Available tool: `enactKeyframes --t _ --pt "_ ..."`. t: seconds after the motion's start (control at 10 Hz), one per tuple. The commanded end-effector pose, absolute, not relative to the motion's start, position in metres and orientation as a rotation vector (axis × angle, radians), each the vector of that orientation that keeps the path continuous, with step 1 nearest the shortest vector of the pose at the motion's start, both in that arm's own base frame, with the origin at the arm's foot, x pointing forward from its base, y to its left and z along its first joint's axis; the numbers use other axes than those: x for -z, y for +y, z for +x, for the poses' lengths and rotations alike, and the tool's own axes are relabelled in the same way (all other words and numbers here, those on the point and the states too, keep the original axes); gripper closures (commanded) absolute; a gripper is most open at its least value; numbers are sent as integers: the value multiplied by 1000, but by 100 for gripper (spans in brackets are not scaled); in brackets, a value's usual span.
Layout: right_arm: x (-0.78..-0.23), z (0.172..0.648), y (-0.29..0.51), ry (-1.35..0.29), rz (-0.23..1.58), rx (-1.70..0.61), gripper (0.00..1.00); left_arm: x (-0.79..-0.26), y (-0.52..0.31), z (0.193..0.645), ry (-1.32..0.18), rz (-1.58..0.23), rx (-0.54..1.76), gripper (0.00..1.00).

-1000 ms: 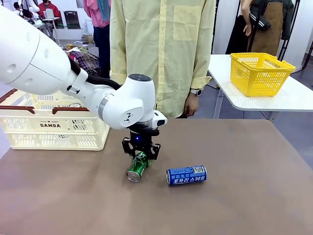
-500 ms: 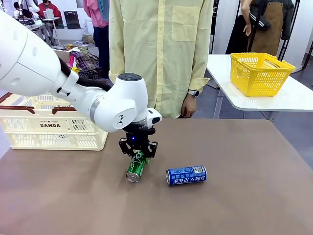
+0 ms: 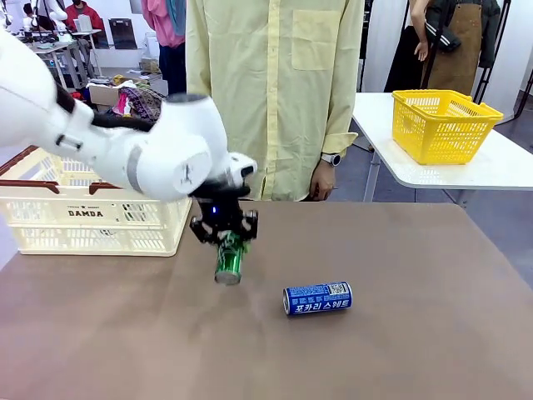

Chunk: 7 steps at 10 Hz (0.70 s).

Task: Place the drinks into the Shopping basket.
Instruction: Pick up one drink and place it into the Shopping basket.

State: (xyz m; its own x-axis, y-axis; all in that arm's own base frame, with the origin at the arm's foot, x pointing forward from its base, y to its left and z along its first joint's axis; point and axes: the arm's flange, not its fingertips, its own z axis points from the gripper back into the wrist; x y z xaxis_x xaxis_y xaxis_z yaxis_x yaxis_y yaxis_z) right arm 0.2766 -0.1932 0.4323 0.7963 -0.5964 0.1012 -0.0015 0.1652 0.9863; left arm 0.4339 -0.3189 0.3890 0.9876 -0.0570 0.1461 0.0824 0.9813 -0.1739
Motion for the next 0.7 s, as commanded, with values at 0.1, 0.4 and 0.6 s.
enactKeyframes --t 0.1,0.4,0.6 --pt "-435 280 -194 -567 1366 442 0 -511 -315 412 -26 -404 121 100" --pt "-435 280 -194 -567 1366 442 0 -556 -275 378 85 -587 227 100" --pt "-435 280 -194 -567 1366 442 0 -540 -244 357 77 -598 293 100"
